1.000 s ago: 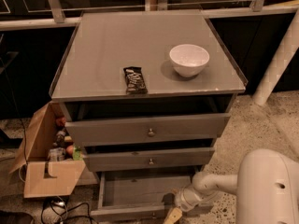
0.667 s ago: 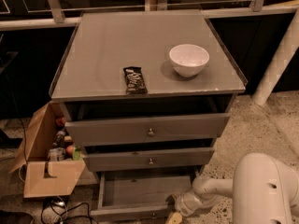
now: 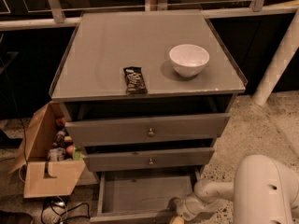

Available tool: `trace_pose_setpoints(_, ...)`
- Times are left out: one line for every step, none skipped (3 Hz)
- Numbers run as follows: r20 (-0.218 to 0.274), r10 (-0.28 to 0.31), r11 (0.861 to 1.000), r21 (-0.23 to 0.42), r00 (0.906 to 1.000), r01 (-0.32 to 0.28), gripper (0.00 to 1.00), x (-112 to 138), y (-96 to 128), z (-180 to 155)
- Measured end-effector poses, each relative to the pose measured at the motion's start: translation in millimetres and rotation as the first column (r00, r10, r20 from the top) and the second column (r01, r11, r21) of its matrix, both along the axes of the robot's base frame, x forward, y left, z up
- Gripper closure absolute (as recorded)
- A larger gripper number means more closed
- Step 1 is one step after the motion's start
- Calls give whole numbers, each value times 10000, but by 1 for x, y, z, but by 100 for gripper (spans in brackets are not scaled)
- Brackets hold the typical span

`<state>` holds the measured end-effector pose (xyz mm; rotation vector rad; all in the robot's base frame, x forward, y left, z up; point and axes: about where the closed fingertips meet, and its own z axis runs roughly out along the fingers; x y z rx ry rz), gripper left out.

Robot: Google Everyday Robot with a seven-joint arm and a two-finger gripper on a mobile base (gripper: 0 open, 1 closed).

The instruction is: Open bottom drawer

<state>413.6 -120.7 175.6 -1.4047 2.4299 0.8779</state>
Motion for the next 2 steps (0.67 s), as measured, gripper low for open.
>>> trace_pose_setpoints(-116, -142, 9999, 83, 9998, 143, 0, -26, -7, 25)
trace_pose_setpoints(-493, -564, 9981, 224, 9972, 576, 0, -86, -17, 64)
